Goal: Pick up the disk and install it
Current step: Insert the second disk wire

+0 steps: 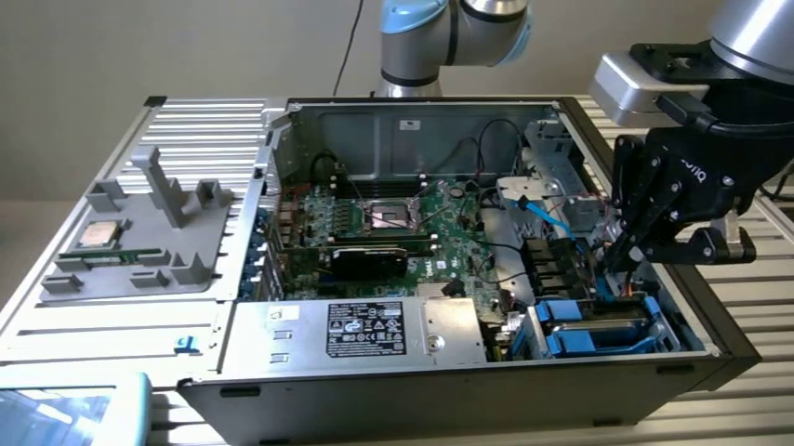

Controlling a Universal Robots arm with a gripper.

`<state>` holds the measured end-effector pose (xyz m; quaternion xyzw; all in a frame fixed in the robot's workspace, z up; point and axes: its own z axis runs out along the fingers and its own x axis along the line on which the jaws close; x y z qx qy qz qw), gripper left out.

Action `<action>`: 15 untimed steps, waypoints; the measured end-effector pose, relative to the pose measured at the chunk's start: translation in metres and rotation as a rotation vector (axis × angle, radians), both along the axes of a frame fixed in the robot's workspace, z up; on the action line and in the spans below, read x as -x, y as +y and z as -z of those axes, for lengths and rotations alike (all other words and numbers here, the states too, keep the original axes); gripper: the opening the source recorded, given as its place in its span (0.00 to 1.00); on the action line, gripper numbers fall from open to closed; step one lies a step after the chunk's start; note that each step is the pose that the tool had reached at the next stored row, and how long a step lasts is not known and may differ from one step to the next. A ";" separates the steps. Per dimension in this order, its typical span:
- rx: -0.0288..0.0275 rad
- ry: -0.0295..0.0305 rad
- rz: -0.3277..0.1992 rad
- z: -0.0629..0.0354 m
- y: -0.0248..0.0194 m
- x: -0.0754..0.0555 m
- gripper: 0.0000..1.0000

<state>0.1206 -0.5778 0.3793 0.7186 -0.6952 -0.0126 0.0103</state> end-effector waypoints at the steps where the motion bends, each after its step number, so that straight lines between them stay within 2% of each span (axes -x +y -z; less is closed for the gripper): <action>1: -0.0024 0.0000 -0.018 0.0001 0.0000 0.000 0.11; 8: -0.0216 -0.0028 -0.145 0.0014 0.0000 0.000 0.11; 11: -0.0310 -0.0059 -0.195 0.0019 0.0000 0.000 0.11; 13: -0.0343 -0.0094 -0.228 0.0022 0.0000 0.000 0.11; 15: -0.0343 -0.0146 -0.263 0.0024 0.0000 0.000 0.11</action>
